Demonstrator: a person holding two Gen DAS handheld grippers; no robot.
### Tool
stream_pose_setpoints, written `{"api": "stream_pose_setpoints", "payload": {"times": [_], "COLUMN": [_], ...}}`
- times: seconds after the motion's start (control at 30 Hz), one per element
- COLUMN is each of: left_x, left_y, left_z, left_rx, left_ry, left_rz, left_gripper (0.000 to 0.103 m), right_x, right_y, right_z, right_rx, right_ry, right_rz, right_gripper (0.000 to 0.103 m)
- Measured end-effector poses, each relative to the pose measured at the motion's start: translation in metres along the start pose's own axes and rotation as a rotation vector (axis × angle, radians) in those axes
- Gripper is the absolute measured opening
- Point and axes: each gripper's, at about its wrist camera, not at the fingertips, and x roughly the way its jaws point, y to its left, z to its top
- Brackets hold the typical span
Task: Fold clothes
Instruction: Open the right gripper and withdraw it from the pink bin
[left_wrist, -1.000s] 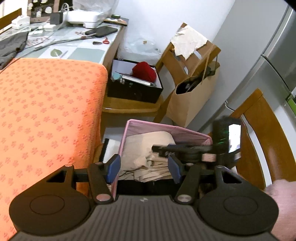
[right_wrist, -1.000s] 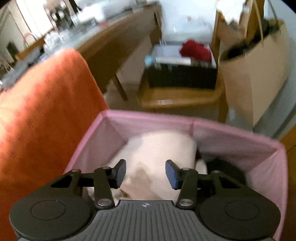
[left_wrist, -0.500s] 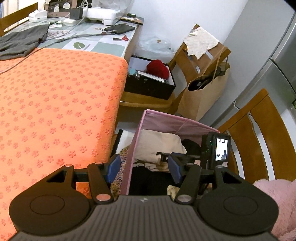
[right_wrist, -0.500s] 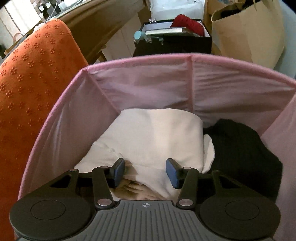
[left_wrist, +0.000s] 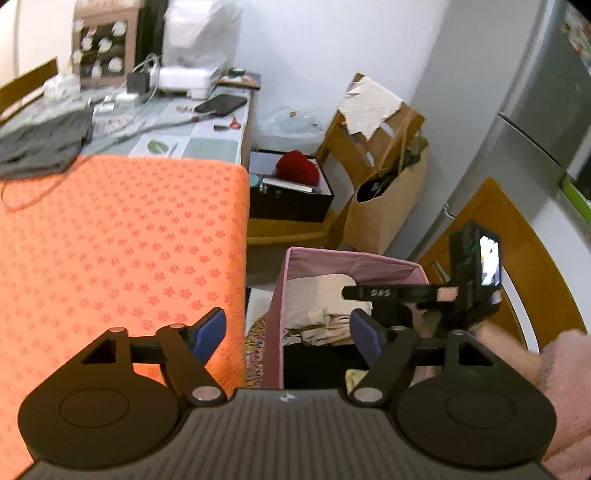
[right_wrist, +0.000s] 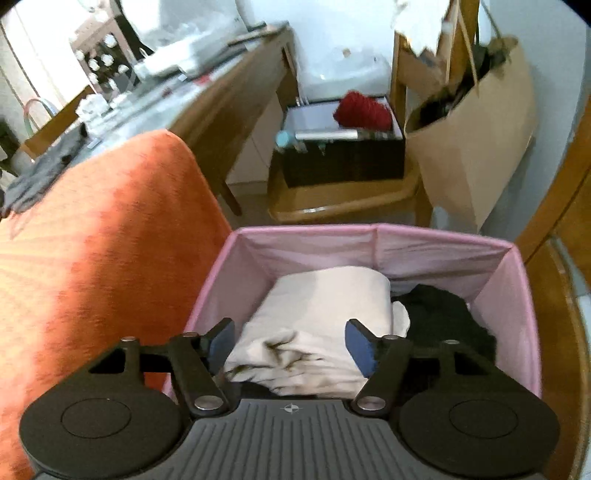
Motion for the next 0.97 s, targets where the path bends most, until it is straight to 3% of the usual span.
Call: {"api": "stream_pose_setpoints", "payload": {"times": [0.1, 0.33, 0.57, 0.77, 0.97], "left_x": [-0.018, -0.058, -0.090, -0.102, -0.112], "left_y": [0.005, 0.029, 0.045, 0.039, 0.039], "left_z": [-0.002, -0.011, -0.024, -0.040, -0.054], "left_rx": [0.074, 0.178, 0.283, 0.356, 0.345], "left_ry": [0.003, -0.010, -0.065, -0.035, -0.008], "left_rz": [-0.005, -0.067, -0.103, -0.163, -0.187], "left_gripper": [0.086, 0.091, 0.101, 0.102, 0.102], "right_x": [-0.034, -0.108, -0.156, -0.178, -0.194], "right_y": [0.016, 0.056, 0.089, 0.111, 0.127], "right_z": [-0.004, -0.024, -0.049, -0.074, -0.094], "right_rx": [-0.005, 0.034, 0.066, 0.104, 0.096], "right_ry": [-0.015, -0.054, -0.086, -0.084, -0.074], "right_rz": [-0.031, -0.120, -0.237, -0.295, -0.312], "right_gripper": [0.086, 0.098, 0.100, 0.100, 0.100]}}
